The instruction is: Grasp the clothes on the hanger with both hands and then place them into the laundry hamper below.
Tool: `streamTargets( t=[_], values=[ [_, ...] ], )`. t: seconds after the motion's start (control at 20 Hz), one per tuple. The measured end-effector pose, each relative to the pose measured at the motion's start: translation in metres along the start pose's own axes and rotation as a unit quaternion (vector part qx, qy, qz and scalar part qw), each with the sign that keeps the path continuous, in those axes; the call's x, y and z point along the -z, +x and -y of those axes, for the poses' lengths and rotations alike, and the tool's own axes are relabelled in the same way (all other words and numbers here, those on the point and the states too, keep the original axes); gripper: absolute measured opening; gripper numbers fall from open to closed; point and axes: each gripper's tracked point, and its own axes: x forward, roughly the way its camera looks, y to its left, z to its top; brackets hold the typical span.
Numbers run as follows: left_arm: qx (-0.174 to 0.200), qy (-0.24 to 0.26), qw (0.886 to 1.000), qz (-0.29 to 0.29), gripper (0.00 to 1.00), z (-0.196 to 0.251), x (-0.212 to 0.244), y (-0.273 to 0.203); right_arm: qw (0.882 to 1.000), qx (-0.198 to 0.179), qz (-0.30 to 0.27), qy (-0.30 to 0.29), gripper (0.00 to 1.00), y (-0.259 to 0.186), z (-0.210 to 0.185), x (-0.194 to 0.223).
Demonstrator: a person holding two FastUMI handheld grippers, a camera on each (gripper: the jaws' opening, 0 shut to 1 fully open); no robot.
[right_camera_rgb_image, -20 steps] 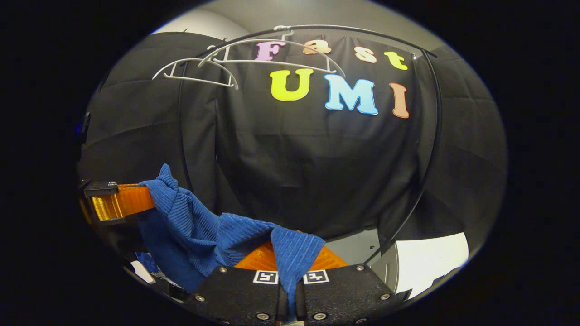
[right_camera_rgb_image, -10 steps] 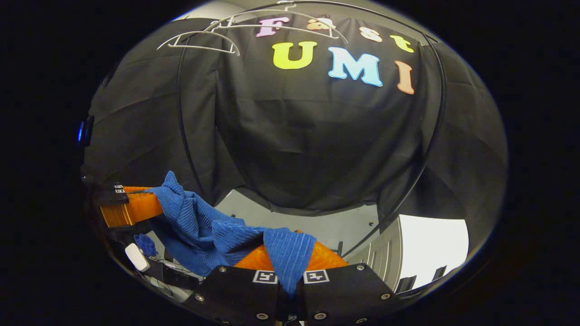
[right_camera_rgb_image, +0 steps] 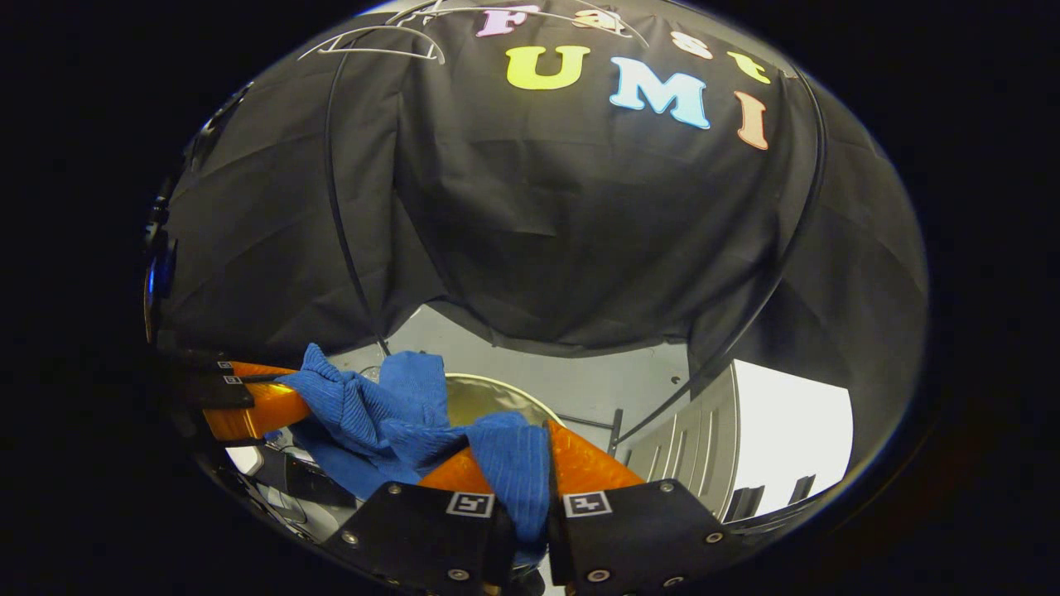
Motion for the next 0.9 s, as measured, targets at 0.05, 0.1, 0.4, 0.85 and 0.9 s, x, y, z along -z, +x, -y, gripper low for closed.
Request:
streamTargets(
  t=[0.05, 0.1, 0.4, 0.85, 0.9],
  values=[
    [0.000, -0.003, 1.000, 0.000, 0.12, -0.001, 0.000, 0.000, 1.000, -0.001, -0.005, 0.001, 0.21, -0.001, 0.000, 0.005],
    [0.001, -0.005, 1.000, 0.003, 0.29, 0.000, -0.002, -0.001, 1.000, -0.002, -0.014, 0.001, 0.26, 0.001, -0.001, 0.011],
    [-0.015, 0.006, 1.000, 0.013, 0.96, -0.007, -0.009, -0.007, 1.000, 0.003, -0.002, 0.000, 0.88, -0.003, 0.000, 0.009],
    [-0.019, 0.027, 0.995, 0.093, 0.96, -0.005, -0.071, -0.047, 0.998, 0.020, 0.061, 0.029, 0.95, -0.039, 0.010, -0.037],
    [-0.018, 0.031, 0.993, 0.111, 0.96, -0.004, -0.086, -0.057, 0.996, 0.023, 0.076, 0.031, 0.95, -0.048, 0.012, -0.050]
  ],
)
